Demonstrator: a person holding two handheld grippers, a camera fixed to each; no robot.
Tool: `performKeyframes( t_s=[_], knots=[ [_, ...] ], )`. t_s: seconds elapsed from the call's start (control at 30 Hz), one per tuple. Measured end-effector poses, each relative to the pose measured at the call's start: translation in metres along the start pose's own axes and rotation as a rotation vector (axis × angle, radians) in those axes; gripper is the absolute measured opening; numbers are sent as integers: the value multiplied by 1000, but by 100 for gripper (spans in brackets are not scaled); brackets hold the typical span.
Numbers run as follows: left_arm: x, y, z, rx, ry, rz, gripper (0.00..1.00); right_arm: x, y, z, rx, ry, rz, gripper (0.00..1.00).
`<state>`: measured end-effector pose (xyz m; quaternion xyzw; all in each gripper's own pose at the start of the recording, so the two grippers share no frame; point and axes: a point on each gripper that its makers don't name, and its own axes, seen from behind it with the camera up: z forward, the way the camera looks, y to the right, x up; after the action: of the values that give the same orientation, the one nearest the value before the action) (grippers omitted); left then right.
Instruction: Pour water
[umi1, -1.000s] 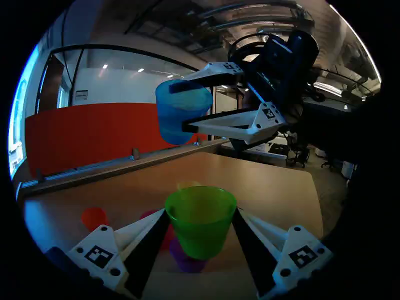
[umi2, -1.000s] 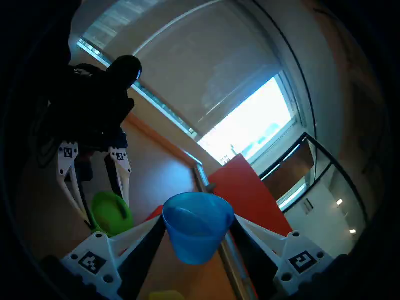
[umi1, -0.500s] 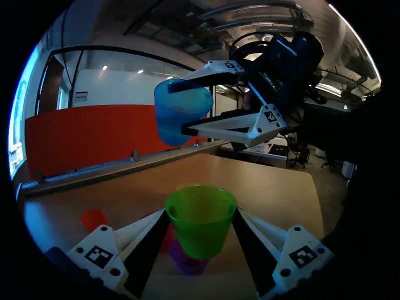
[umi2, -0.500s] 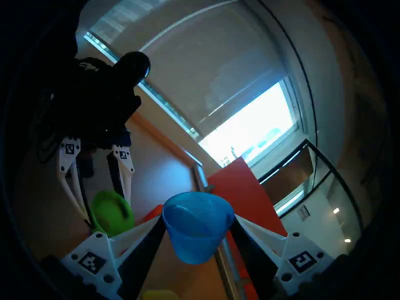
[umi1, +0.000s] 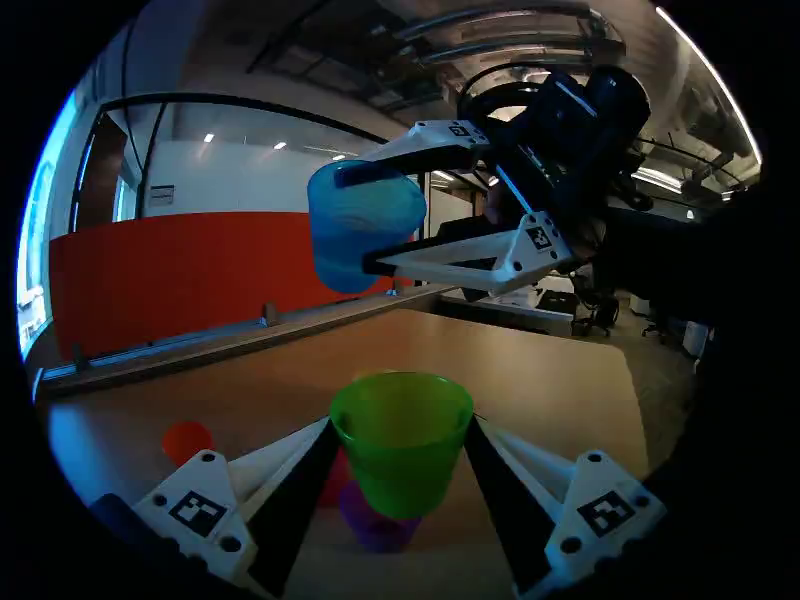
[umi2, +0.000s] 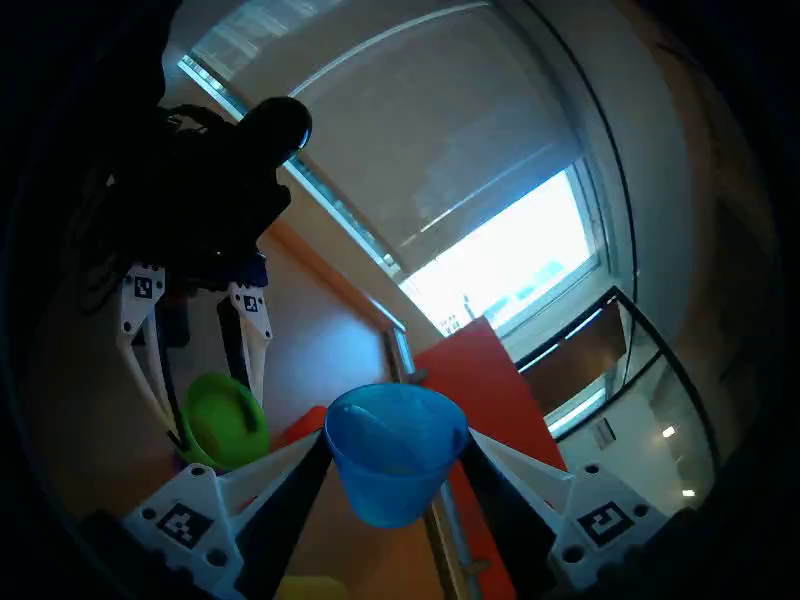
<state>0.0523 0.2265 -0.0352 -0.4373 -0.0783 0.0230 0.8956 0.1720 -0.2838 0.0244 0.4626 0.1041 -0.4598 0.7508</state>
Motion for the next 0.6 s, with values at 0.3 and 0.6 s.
performKeyframes(
  t_s=[0.3, 0.6],
  knots=[
    [1, -1, 1, -1, 1, 2, 85, 0, 0, 0, 5, -5, -21, 91],
    [2, -2, 2, 0, 2, 3, 85, -1, -1, 1, 9, -10, -43, 91]
  ],
)
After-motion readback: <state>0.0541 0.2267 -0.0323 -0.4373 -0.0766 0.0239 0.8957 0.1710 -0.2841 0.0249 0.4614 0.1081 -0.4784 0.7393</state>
